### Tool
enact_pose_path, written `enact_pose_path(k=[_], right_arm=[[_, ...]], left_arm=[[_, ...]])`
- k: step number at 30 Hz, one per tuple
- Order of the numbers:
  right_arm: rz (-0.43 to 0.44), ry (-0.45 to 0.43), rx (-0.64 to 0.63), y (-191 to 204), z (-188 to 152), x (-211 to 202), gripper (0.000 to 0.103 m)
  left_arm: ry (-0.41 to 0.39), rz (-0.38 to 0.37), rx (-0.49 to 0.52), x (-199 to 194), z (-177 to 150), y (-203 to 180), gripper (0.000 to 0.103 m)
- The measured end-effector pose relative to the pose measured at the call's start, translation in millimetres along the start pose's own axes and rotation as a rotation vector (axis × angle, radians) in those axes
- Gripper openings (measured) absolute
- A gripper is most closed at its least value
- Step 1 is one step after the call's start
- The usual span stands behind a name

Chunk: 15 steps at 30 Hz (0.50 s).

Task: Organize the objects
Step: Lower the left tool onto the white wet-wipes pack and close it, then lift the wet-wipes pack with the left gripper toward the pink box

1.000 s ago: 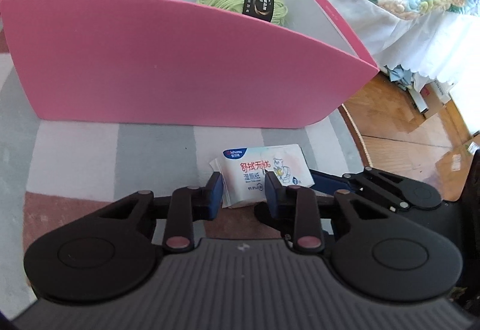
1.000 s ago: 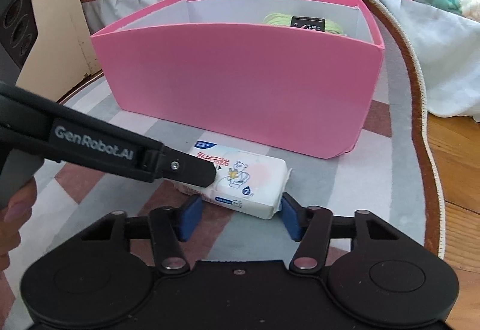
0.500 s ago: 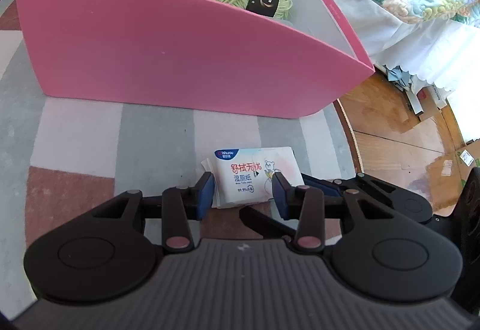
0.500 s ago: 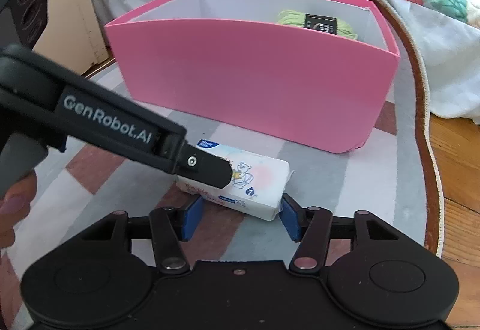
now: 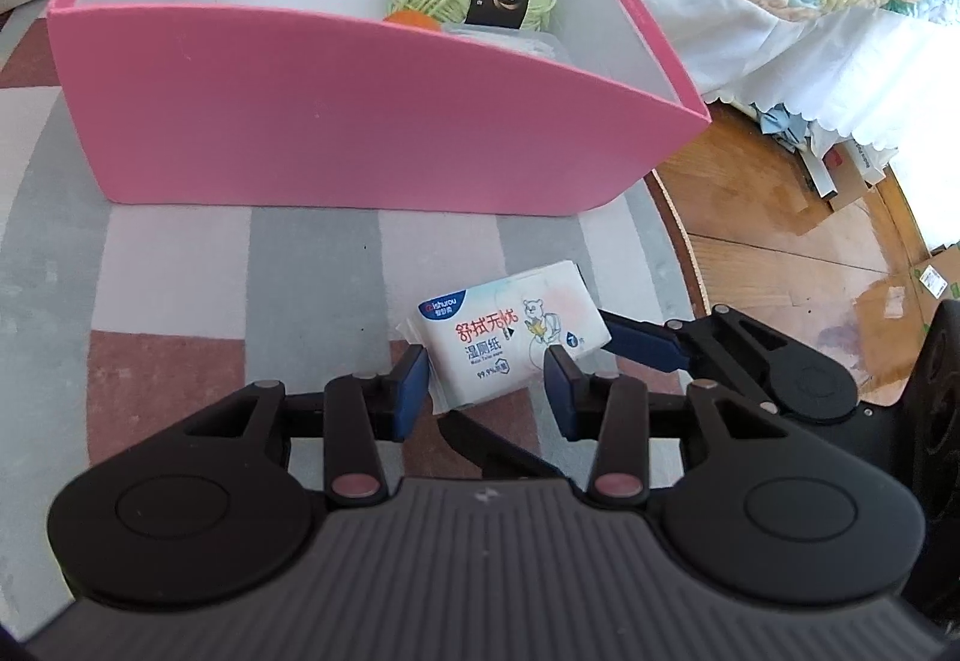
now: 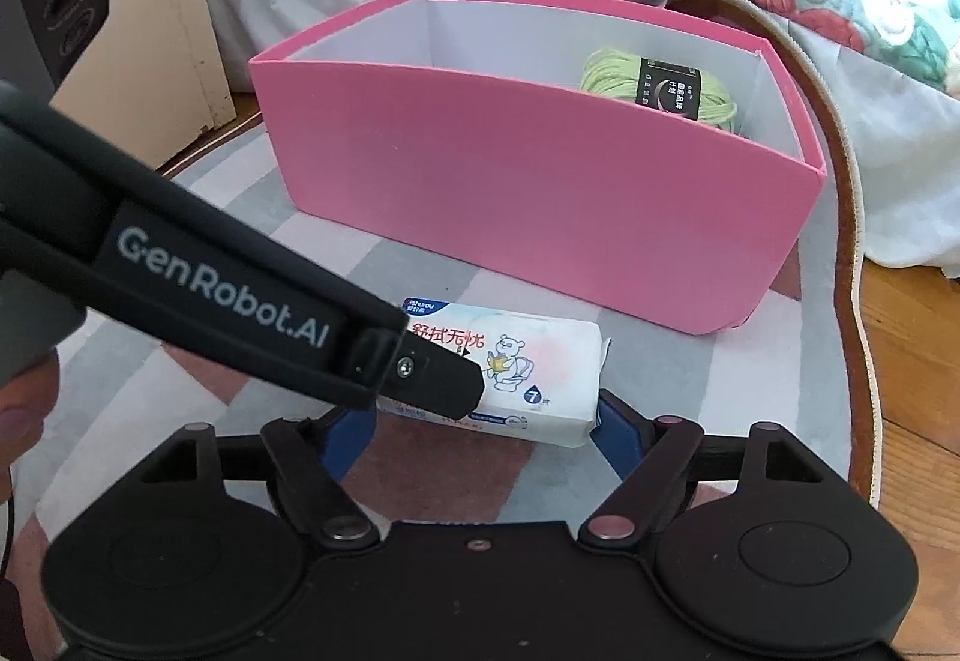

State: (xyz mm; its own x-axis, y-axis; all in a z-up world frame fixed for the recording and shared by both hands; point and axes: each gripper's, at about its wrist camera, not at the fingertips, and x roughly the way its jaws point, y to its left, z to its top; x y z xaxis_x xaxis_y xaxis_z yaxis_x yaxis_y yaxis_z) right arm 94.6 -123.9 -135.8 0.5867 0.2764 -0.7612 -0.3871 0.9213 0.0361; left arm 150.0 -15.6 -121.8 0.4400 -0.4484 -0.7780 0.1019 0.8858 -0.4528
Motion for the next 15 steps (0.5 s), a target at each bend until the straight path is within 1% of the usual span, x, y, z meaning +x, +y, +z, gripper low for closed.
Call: enact_pose_path(k=[4,9,15], right_arm=[[0.005,-0.002,0.021,1,2,-4,0.083],[0.009,-0.009,0.015,5,6,-13,0.083],[0.018,-0.028,-0.002,12,12,-31,0.083]], left_arm=[[-0.014,0.01,0.017,-7,-1,-4,0.039],[-0.022,0.017,0.029,-20,-1,-10,0.039],[-0.051,0.004,0.046,-44,-4,-15,0.039]])
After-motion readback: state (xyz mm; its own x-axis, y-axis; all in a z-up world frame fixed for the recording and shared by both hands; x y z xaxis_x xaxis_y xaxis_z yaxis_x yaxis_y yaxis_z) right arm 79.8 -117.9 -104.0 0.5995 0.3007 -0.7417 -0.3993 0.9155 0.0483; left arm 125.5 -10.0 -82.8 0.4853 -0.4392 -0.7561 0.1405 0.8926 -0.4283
